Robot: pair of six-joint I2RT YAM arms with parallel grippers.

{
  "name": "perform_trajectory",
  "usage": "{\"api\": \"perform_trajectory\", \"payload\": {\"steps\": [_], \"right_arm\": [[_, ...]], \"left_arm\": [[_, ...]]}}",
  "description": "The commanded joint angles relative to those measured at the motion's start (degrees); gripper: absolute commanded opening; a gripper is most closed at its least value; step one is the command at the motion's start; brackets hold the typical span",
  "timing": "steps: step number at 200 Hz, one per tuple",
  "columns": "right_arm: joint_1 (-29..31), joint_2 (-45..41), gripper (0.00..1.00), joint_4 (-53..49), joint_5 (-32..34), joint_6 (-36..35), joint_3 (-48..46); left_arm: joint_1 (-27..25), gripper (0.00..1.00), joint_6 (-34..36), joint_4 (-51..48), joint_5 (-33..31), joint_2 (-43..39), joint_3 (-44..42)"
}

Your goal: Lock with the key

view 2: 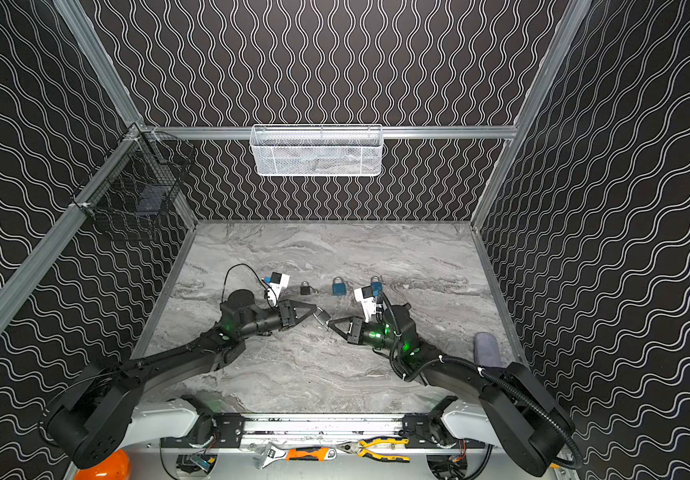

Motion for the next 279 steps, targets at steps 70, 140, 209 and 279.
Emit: {"api": "perform_trajectory", "payload": {"steps": [70,140,209,279], "right_arm": [[0.06,0.43,0.0,2.15,-0.92,-1.58,1.34],[0.09,-1.09,0.0,2.41,-0.4,-1.16,-0.62],[0.03,-2.41,0.0,4.64,0.06,-0.02,-4.37],[-0.36,-7.42,0.0,-3.71,3.21,-2.63,-5.41]], "left_arm": [[-0.18,0.08,0.76,-0.28,2.52,0.39,0.51],[-0.16,0.0,-0.78,2.3,0.67,0.85,-0.64],[1.74,0.0,-2.26,2.65,-1.93,-0.29,-1.32],[6.12,0.0,3.21,-16.51,0.46,-2.82,3.12]]}}
